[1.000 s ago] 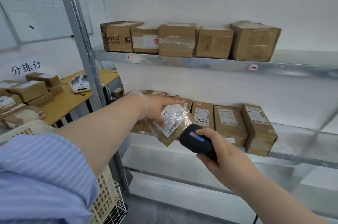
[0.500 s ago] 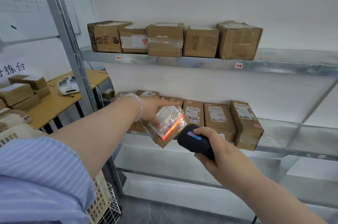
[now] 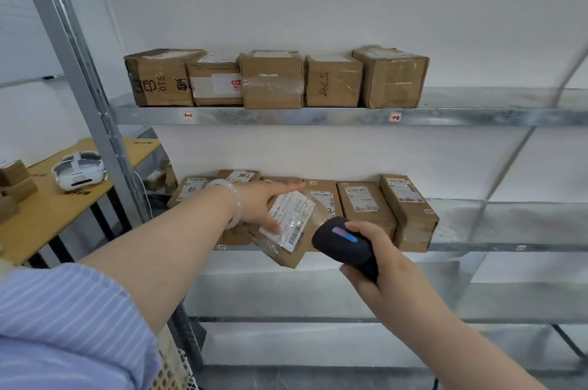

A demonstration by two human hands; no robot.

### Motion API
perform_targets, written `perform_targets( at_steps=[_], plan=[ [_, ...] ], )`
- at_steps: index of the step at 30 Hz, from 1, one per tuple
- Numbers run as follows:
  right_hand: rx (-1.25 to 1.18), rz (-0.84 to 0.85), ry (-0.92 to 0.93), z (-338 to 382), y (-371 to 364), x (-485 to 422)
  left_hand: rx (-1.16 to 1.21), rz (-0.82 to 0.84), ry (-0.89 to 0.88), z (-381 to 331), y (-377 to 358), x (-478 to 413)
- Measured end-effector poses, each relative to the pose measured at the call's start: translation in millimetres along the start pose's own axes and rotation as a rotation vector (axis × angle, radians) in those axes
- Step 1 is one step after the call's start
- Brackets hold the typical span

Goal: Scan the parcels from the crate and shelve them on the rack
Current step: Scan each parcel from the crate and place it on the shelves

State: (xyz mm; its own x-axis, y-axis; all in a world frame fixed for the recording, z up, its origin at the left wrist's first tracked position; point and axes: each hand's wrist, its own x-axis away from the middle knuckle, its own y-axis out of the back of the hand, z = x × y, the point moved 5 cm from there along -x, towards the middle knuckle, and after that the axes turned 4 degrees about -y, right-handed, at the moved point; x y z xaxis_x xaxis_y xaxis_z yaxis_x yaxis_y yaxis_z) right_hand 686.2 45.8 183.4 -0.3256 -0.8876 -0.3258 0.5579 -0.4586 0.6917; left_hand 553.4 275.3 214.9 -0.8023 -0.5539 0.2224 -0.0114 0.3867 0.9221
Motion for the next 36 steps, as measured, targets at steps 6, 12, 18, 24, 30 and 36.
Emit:
perform_targets(
  at_steps=[6, 12, 18, 24, 30, 36],
  plan=[
    [-0.352, -0.393, -0.188, -19.5, 31.1, 8.2, 0.451, -0.116, -0.164, -46.4, 13.8, -12.4],
    [-0.466, -0.627, -0.154, -20.7, 91.1, 2.0, 0.762, -0.159, -0.267, -131.3, 30.7, -36.3],
    [-0.492, -0.809, -0.101, -45.8, 169.5, -17.3, 0.879, -0.244, -0.335, -212.8, 61.1, -66.7],
    [-0.510, -0.832, -0.071, -83.9, 241.7, -71.3, 0.964, -0.399, -0.297, -268.5, 83.1, -116.4],
    [-0.560, -0.728, -0.056, -127.5, 275.1, -134.0, 0.994, -0.483, -0.363, -287.2, 88.9, -171.6],
    [-0.695, -0.664, -0.021, -150.3, 286.2, -180.3, 0.809, -0.740, -0.334, -294.3, 97.6, -192.1]
  ],
)
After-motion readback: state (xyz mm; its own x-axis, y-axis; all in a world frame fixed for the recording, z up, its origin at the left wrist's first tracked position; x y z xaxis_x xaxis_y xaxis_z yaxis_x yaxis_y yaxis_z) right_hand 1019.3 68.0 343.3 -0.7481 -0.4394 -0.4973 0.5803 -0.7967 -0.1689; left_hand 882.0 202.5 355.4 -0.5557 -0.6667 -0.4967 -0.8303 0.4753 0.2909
